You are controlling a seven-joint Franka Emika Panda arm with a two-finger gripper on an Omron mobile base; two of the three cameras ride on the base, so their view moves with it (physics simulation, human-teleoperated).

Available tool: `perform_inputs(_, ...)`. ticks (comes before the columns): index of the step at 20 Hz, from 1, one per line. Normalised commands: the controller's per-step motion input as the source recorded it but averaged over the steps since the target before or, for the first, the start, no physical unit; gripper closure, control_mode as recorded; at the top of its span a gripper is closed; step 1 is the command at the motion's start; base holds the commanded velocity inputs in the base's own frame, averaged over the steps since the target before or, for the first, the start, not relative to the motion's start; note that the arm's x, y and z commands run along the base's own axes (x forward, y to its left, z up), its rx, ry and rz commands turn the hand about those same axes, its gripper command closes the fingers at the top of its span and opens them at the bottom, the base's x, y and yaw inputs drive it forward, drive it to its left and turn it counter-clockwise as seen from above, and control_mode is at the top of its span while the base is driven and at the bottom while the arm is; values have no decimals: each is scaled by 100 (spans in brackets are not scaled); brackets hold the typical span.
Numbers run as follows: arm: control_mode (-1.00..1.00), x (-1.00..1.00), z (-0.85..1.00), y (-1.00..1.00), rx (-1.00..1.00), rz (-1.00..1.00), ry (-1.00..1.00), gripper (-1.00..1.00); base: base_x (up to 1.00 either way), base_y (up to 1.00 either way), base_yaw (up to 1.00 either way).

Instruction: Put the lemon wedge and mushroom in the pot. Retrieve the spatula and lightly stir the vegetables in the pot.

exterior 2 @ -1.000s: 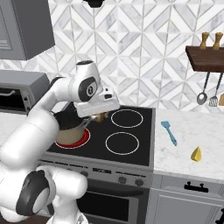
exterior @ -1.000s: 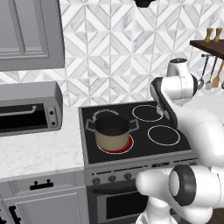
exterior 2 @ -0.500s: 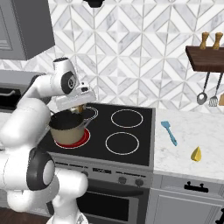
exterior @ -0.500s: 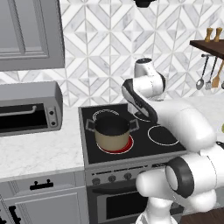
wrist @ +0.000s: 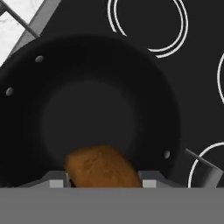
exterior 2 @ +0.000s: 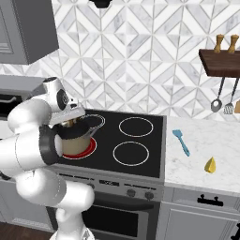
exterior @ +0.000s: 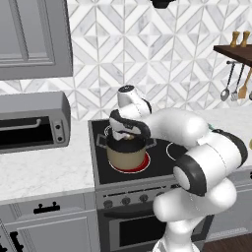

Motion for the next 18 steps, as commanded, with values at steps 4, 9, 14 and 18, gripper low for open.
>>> perform_inputs(4,-100,55,-65,26,7,0,0,100,0,0,0)
perform_inputs(9,-100,9,-44,0,8,0,1,-100,0,0,0)
perform_inputs(14,-100,0,-1,0,5,-2,-1,-100,0,0,0)
perform_inputs(18,-100,-7,3,-5,3,-5,-11,-100,0,0,0)
